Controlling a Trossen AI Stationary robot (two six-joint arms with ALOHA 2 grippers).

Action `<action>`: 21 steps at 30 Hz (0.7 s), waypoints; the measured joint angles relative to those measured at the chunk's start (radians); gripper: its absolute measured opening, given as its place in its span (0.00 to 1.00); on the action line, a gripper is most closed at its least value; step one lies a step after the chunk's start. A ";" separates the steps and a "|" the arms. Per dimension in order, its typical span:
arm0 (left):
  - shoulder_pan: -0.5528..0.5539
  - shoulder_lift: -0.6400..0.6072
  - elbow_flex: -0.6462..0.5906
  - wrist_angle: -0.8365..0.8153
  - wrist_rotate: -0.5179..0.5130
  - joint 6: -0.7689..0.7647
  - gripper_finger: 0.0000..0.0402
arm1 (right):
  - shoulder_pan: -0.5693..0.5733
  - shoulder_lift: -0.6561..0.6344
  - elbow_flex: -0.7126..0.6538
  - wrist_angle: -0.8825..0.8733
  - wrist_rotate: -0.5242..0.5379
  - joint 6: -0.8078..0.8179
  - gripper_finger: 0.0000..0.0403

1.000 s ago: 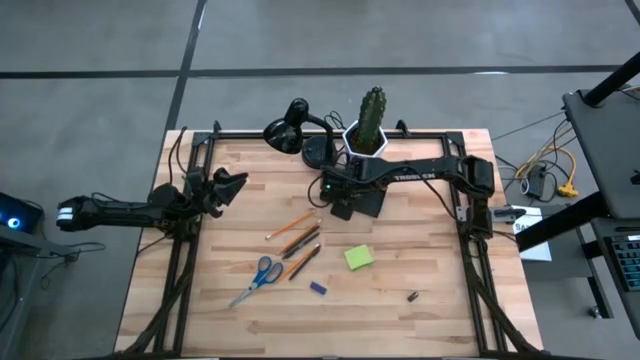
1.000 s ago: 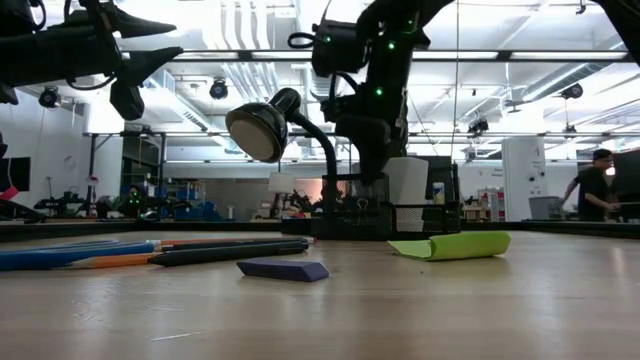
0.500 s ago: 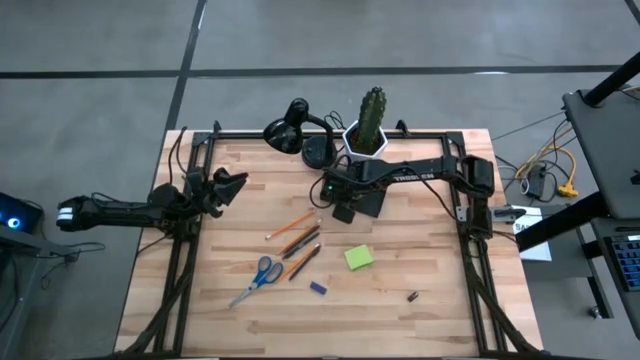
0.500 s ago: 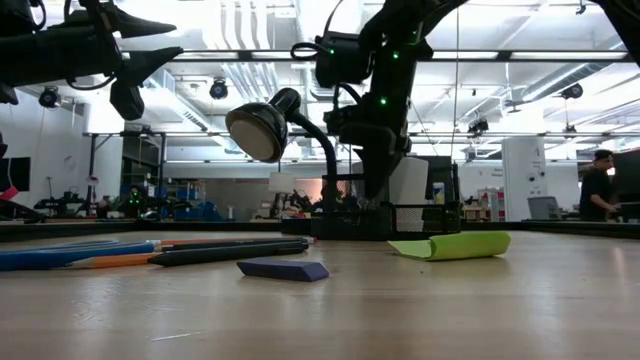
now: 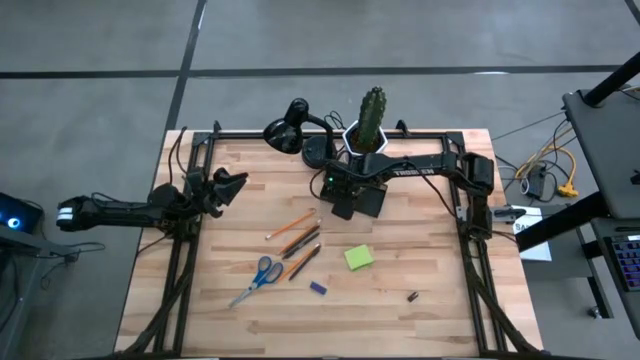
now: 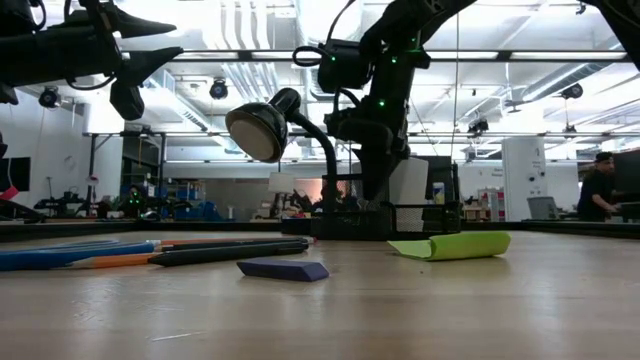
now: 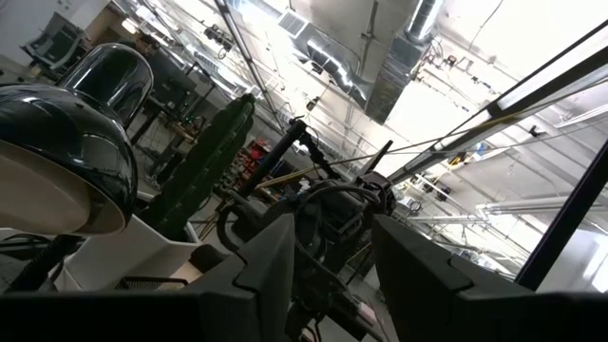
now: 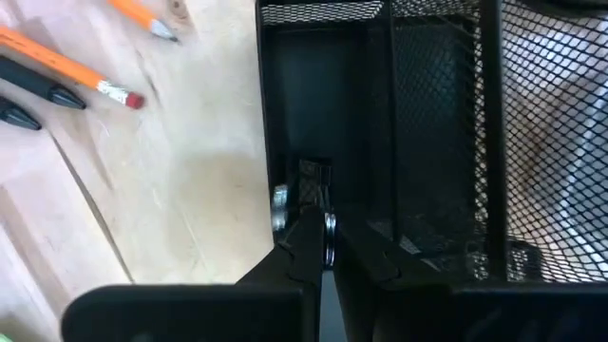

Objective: Pick and place office supplies into organizer
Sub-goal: Put the left black binder clip into the black desk organizer

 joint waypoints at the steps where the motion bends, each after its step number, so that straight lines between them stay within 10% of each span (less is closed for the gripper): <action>1: 0.000 0.000 0.000 0.000 0.000 0.000 0.32 | 0.000 0.000 0.000 0.000 -0.001 0.000 0.02; 21: 0.000 0.000 0.000 0.000 0.000 0.000 0.32 | 0.000 0.000 0.000 -0.001 -0.004 -0.002 0.04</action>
